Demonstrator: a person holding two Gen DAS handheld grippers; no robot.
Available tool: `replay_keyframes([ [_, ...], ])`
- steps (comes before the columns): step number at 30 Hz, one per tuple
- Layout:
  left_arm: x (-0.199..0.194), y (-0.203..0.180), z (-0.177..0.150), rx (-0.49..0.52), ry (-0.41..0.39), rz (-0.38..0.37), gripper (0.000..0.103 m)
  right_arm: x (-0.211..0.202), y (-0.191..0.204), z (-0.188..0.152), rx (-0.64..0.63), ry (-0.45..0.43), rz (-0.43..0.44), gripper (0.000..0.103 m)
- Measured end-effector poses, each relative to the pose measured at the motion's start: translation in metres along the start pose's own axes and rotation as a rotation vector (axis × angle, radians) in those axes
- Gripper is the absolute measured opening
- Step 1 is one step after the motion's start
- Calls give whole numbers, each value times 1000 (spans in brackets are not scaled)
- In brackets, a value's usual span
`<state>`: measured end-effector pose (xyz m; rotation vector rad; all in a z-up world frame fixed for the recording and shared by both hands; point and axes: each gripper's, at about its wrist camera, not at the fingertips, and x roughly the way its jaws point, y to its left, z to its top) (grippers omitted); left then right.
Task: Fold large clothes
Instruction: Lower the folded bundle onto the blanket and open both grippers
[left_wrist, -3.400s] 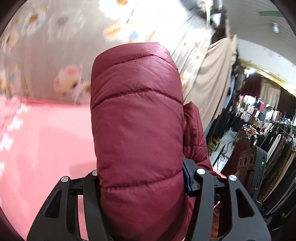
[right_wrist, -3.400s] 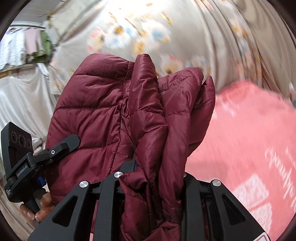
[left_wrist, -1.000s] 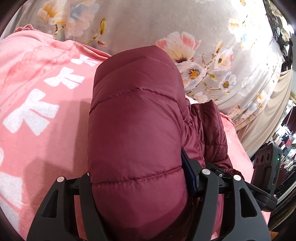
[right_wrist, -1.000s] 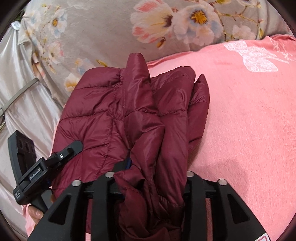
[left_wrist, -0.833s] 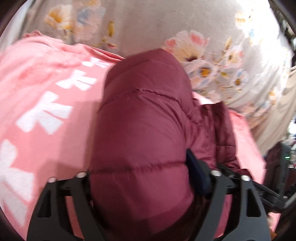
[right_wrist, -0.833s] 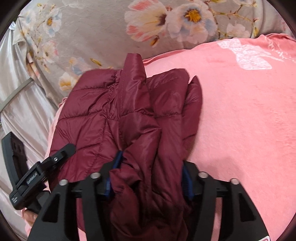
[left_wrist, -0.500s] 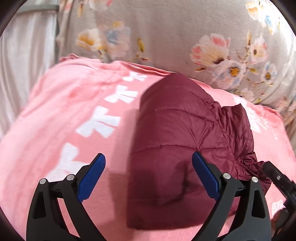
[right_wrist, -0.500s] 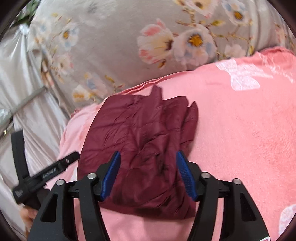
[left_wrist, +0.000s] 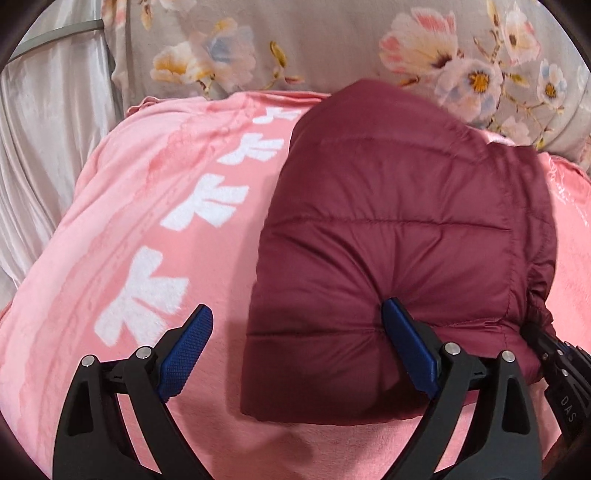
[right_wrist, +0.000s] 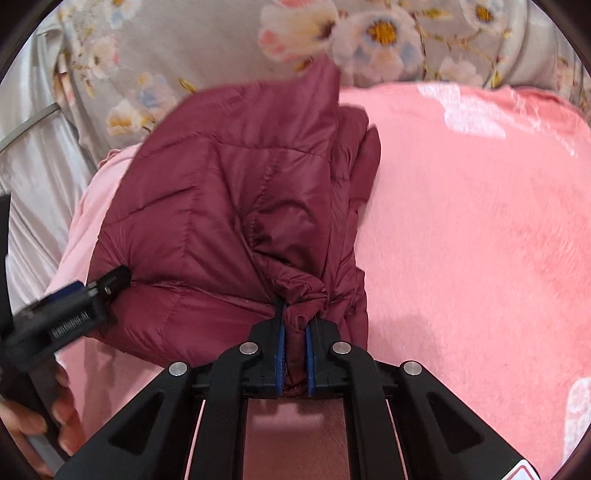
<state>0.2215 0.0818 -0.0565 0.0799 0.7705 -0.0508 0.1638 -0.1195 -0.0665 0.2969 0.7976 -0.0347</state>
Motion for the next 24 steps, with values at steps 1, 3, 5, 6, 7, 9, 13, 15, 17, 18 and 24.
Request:
replay_keyframes([
  [1, 4, -2, -3, 3, 2, 11, 91, 2, -1, 1, 0, 9, -2, 5],
  [3, 10, -4, -6, -5, 12, 22, 91, 6, 0, 3, -15, 28, -5, 5],
  [5, 15, -4, -5, -27, 29, 17, 91, 3, 1, 8, -31, 54, -8, 5],
  [6, 15, -3, -3, -36, 41, 12, 91, -5, -1, 14, -9, 58, -8, 6],
  [7, 12, -2, 0, -38, 50, 5, 90, -13, -3, 19, 18, 42, -5, 8],
  [9, -1, 1, 8, -35, 50, -38, 85, -35, -6, 31, 63, -33, 26, 12],
  [13, -28, -2, 37, -45, -22, -65, 85, -52, 12, 75, 64, -127, 46, 10],
  [15, -35, -9, 57, -45, -50, -65, 85, -48, 23, 93, 46, -171, 7, 8],
  [17, -33, -18, 71, -38, -53, -62, 85, -41, 29, 110, 54, -191, -8, 8],
  [18, -31, -21, 75, -36, -50, -58, 85, -37, 28, 120, 83, -196, 0, 8],
  [24, -11, -27, 74, -50, -5, -65, 85, 3, 32, 146, 88, -122, -9, 7],
])
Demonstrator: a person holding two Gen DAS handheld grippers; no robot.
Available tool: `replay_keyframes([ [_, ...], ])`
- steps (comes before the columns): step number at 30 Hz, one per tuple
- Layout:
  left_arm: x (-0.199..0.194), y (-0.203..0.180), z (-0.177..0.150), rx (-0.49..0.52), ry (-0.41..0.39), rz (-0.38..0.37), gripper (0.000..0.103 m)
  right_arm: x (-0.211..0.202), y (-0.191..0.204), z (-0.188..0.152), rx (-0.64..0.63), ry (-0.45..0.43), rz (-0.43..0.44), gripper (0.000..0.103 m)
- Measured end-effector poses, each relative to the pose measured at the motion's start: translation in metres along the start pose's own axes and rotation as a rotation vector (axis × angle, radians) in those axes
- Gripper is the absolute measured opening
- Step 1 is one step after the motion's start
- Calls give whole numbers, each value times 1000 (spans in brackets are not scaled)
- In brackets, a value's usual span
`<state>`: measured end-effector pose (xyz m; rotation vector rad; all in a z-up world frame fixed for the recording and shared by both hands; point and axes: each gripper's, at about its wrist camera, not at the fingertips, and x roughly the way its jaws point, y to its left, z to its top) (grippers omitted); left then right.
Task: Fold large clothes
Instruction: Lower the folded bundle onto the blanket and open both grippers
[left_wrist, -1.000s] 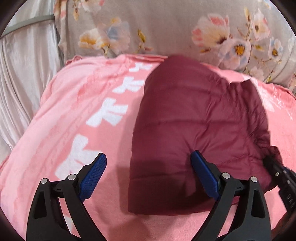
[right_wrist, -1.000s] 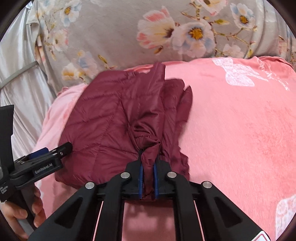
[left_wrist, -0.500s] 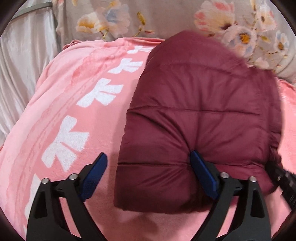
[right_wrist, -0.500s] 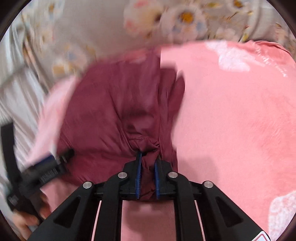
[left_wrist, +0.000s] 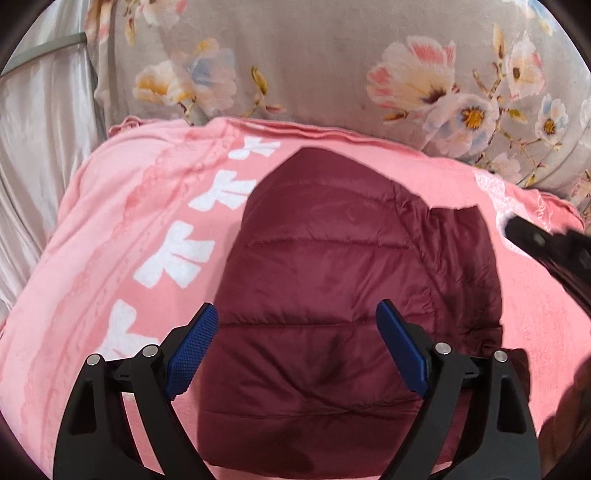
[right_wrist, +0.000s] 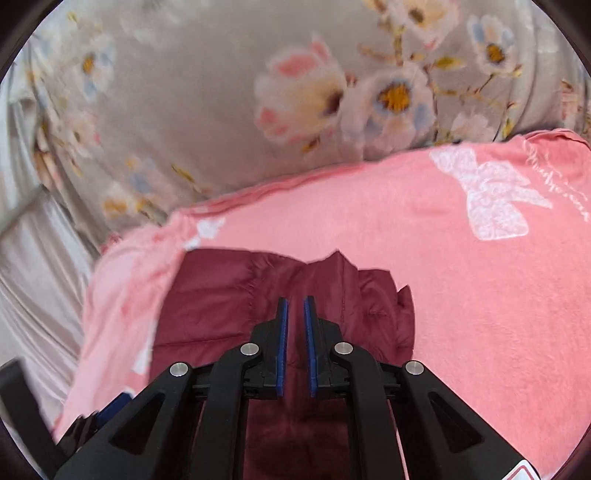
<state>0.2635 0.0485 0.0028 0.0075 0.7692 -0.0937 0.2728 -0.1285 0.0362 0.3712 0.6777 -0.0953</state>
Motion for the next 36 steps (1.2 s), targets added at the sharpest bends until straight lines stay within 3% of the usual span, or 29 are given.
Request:
replay_keyframes([
  [3, 11, -1, -9, 6, 24, 6, 85, 29, -8, -7, -4, 53, -46, 2],
  [9, 18, 1, -20, 1, 27, -6, 88, 57, -39, -27, 40, 75, -91, 0],
  [15, 23, -10, -26, 44, 10, 6, 90, 69, -42, -46, -38, 67, -138, 0],
  [17, 24, -11, -26, 50, 10, 17, 90, 63, -41, -43, -36, 83, -144, 0],
  [20, 18, -5, -25, 30, 26, -2, 88, 19, -39, -39, 2, 66, -48, 1],
  [25, -1, 9, -32, 16, 21, -20, 88, -42, -30, -69, -96, 96, -11, 1],
  [31, -16, 14, -51, 24, 38, -22, 88, -37, -35, -117, -141, 207, -36, 1],
  [36, -15, 25, -70, 6, 72, -21, 89, -28, -37, -134, -163, 214, -57, 0],
])
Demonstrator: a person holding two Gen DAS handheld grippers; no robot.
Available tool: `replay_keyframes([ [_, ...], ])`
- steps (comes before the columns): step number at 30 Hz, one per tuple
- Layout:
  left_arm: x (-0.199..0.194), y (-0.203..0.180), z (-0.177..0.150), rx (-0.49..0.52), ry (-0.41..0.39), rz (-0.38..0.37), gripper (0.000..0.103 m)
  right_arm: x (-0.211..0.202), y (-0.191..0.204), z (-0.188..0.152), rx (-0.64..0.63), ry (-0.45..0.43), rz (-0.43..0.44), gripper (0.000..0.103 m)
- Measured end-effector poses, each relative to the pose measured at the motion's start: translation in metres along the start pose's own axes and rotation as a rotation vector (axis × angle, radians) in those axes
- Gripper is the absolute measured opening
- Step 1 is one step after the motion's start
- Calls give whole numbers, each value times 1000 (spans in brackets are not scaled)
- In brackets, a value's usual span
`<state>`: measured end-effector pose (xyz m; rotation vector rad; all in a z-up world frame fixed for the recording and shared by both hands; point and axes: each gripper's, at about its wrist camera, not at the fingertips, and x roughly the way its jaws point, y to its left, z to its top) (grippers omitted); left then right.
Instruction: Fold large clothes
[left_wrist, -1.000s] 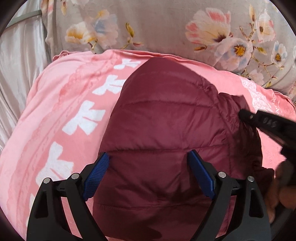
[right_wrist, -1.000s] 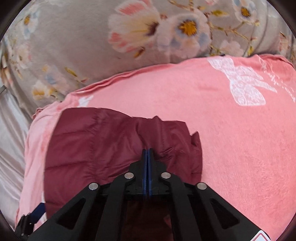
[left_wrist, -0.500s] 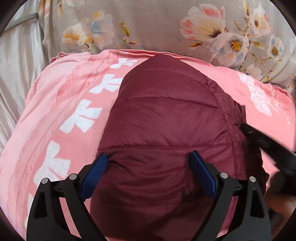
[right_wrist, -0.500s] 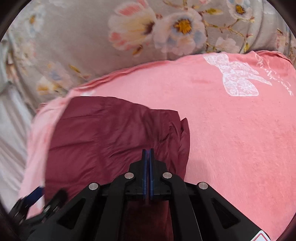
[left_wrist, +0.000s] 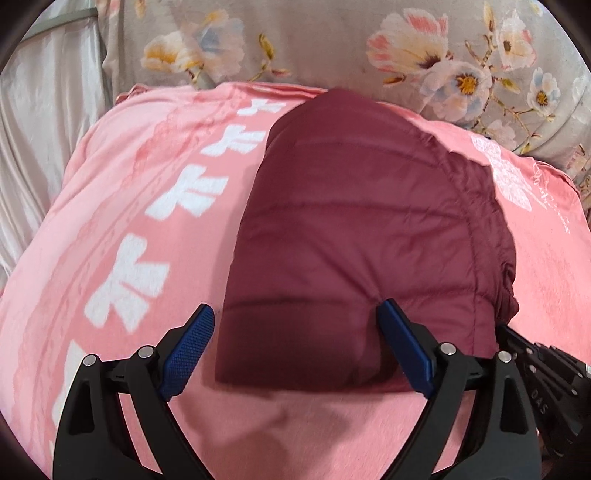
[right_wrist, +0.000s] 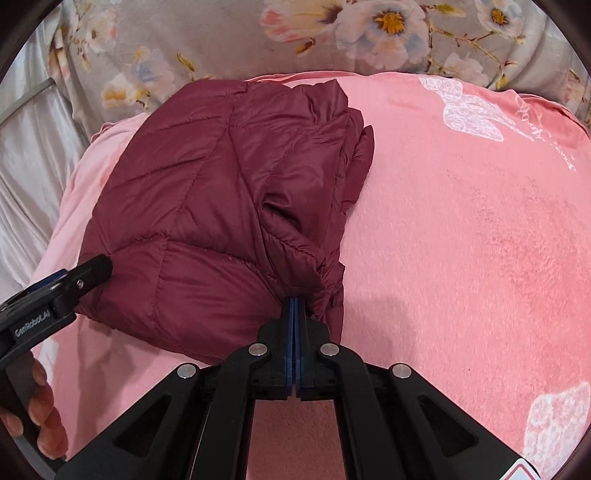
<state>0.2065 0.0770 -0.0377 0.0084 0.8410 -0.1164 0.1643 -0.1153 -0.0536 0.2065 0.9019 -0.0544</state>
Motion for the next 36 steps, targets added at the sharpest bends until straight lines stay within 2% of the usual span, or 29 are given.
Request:
replay_keyframes([
  [6, 6, 12, -23, -38, 25, 5, 90, -4, 14, -8, -77, -29, -72, 0],
  [10, 0, 15, -37, -31, 18, 28, 90, -26, 18, -23, -95, -70, -73, 0],
  [12, -4, 17, -45, -30, 22, 39, 90, -39, 19, -33, -102, -89, -75, 6],
  [16, -7, 24, -66, -69, 44, 24, 89, -57, 17, -55, -112, -105, -73, 10],
  [21, -19, 22, -96, -123, 23, -26, 89, -71, 19, -86, -147, -123, -96, 37],
  [25, -34, 14, -109, -116, -28, -14, 91, -72, 25, -109, -173, -114, -117, 46],
  [27, -41, 12, -113, -120, -63, -2, 92, -75, 28, -114, -167, -122, -129, 53],
  [32, -55, 7, -122, -116, -114, 25, 92, -90, 32, -119, -176, -206, -177, 57],
  [36, -67, -6, -128, -60, -160, 51, 92, -96, 33, -122, -180, -240, -174, 62],
])
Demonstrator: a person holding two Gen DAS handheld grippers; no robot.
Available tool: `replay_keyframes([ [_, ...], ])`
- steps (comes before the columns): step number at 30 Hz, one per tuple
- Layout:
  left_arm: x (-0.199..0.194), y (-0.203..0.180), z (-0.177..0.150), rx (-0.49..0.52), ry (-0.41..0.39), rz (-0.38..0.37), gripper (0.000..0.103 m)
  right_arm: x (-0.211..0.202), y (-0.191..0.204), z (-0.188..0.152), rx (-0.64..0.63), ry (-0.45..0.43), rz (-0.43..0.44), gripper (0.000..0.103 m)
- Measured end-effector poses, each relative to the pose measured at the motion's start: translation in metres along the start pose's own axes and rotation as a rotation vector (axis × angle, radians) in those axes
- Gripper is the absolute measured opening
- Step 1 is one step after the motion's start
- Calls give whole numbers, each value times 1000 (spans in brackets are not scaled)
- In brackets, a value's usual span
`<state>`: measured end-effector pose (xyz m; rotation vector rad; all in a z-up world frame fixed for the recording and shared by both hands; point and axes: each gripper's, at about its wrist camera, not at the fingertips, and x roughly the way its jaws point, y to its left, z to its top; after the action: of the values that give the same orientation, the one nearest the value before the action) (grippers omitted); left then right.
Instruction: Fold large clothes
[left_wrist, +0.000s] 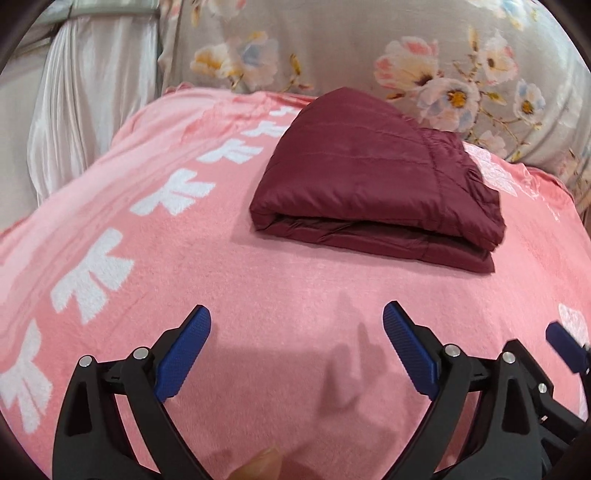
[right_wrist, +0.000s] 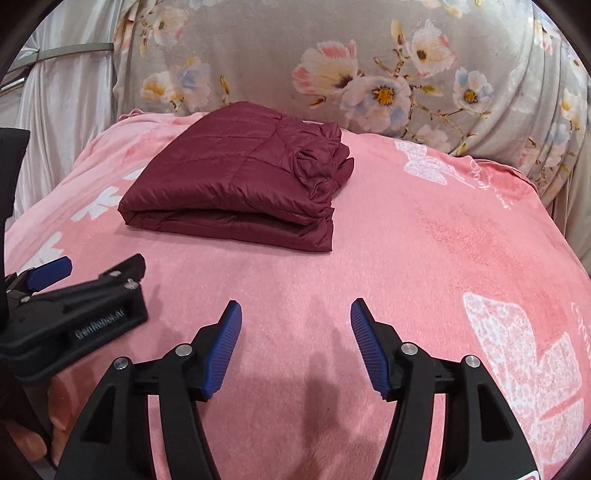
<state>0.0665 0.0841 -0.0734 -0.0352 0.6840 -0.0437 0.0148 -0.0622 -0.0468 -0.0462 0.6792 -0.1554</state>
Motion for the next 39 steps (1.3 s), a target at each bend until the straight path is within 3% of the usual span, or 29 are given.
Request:
replay_keyframes([
  [4, -6, -14, -3, 60, -28, 22, 93, 0, -4, -1, 29, 2, -4, 65],
  [12, -9, -16, -4, 75, -41, 22, 93, 12, -15, -2, 100, 58, 32, 65],
  [39, -10, -18, -4, 83, -53, 19, 93, 7, -6, -3, 67, 36, -4, 65],
])
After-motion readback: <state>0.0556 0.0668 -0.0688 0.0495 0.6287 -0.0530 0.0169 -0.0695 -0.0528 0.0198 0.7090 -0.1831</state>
